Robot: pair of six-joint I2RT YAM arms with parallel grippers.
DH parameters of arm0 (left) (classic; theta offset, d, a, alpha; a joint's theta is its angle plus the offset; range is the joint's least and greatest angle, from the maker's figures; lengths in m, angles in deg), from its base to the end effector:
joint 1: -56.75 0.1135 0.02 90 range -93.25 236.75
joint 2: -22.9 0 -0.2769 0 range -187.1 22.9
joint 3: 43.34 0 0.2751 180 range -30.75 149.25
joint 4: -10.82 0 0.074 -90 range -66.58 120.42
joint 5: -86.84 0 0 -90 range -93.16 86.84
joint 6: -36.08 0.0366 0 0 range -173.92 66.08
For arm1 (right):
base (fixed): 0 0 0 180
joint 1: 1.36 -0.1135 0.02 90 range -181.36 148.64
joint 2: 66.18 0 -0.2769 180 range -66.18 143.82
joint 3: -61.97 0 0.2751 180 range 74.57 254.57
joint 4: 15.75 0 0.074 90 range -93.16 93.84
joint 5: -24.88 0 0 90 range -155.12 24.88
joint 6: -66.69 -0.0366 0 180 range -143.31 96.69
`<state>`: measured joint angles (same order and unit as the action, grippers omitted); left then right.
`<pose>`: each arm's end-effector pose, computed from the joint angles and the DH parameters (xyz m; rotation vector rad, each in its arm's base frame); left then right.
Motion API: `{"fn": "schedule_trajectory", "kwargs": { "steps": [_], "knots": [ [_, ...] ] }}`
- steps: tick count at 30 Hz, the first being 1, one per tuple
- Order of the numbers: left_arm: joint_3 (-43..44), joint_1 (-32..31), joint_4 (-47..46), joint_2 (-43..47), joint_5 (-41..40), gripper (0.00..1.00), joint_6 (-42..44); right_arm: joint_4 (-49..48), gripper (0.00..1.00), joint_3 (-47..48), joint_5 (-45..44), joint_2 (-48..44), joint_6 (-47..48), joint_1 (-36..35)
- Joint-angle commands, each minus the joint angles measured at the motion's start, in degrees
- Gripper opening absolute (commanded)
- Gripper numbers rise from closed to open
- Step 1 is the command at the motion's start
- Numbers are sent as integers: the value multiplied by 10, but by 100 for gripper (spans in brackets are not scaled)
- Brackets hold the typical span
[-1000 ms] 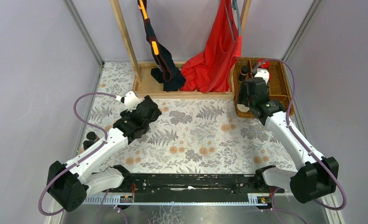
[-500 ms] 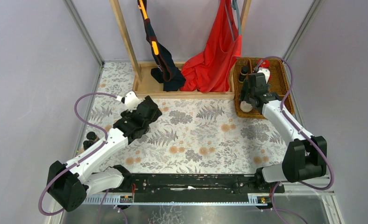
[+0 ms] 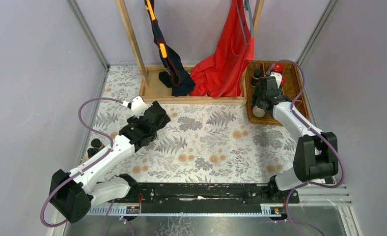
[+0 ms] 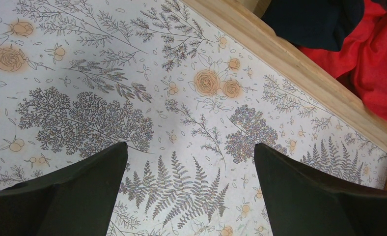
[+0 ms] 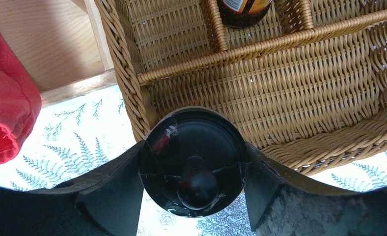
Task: Organize the condiment bottles
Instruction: Place the bottle in the storage box.
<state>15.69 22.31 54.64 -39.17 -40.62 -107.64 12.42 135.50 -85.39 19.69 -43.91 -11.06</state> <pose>0.2068 -0.1148 0.2684 -0.6501 2.0906 -0.0682 0.3483 0.0467 0.2605 0.3931 2.1936 -0.1157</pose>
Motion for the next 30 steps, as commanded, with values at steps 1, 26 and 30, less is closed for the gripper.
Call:
{"fn": "schedule_trajectory", "kwargs": {
  "steps": [1,26,30],
  "knots": [
    [-8,2,-30,1,-5,100,5,-53,0,26,-5,6,-11,3],
    [-12,3,-34,-1,-5,100,1,-31,0,13,18,44,-27,2],
    [-11,3,-34,-2,-4,100,0,-38,41,2,18,26,-26,2]
  ]
}}
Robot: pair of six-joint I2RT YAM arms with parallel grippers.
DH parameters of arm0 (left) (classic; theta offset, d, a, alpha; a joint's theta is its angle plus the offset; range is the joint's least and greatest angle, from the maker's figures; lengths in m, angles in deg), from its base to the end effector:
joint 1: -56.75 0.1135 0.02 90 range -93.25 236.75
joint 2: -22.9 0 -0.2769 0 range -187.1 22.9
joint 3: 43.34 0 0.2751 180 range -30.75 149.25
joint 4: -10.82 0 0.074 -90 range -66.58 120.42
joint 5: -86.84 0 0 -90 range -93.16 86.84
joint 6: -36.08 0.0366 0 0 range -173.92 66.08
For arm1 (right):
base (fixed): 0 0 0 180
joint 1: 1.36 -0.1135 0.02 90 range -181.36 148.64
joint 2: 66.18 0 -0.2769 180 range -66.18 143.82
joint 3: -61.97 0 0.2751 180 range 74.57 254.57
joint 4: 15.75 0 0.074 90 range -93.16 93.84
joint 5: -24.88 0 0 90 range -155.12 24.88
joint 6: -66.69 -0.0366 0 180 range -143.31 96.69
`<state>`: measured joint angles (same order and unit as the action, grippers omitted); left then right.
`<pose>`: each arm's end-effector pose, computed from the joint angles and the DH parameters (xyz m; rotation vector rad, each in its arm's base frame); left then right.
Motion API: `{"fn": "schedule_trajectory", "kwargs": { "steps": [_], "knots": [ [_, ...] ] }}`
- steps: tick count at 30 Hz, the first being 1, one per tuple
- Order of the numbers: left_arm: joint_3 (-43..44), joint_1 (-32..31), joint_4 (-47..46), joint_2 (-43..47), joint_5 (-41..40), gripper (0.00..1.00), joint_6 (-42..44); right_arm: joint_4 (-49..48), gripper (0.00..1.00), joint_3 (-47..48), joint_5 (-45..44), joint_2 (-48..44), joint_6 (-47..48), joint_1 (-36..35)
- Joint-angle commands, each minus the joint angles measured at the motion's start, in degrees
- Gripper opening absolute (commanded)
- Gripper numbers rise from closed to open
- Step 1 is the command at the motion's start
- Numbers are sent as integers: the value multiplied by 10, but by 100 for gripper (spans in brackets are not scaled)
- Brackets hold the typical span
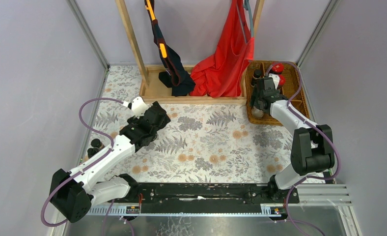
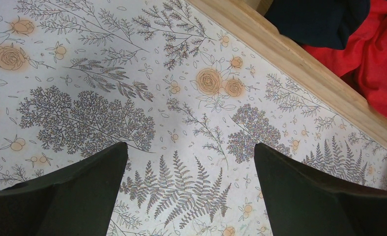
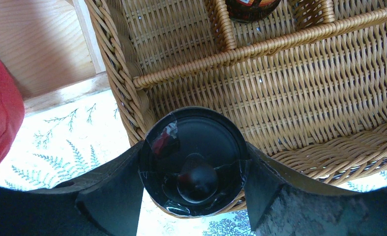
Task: Organize the condiment bottles
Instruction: Place the bottle in the storage box.
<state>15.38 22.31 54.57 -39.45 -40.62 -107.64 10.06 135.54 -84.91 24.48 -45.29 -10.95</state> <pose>0.2071 -0.1150 0.2655 -0.6482 2.0973 -0.0605 0.3625 0.0487 0.2357 0.4150 2.2301 -0.1115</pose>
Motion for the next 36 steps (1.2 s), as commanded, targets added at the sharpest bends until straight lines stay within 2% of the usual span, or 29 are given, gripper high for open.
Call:
{"fn": "schedule_trajectory", "kwargs": {
  "steps": [1,2,7,13,21,28,36],
  "knots": [
    [-7,2,-33,0,-4,100,0,-15,49,2,14,-27,-14,1],
    [-7,2,-33,0,-4,100,0,-15,55,2,16,-31,-14,1],
    [-6,2,-33,2,-4,100,1,-14,75,2,19,-42,-17,1],
    [-5,3,-31,2,-3,100,3,-14,90,3,22,-47,-20,1],
    [-1,2,-30,-2,-7,100,3,-9,93,-2,20,-87,-20,0],
    [11,3,-18,-13,-14,100,2,-6,99,-27,24,-159,-24,-12],
    [22,10,0,-19,-19,100,-2,-33,100,-80,94,-265,-42,-32]
  ]
}}
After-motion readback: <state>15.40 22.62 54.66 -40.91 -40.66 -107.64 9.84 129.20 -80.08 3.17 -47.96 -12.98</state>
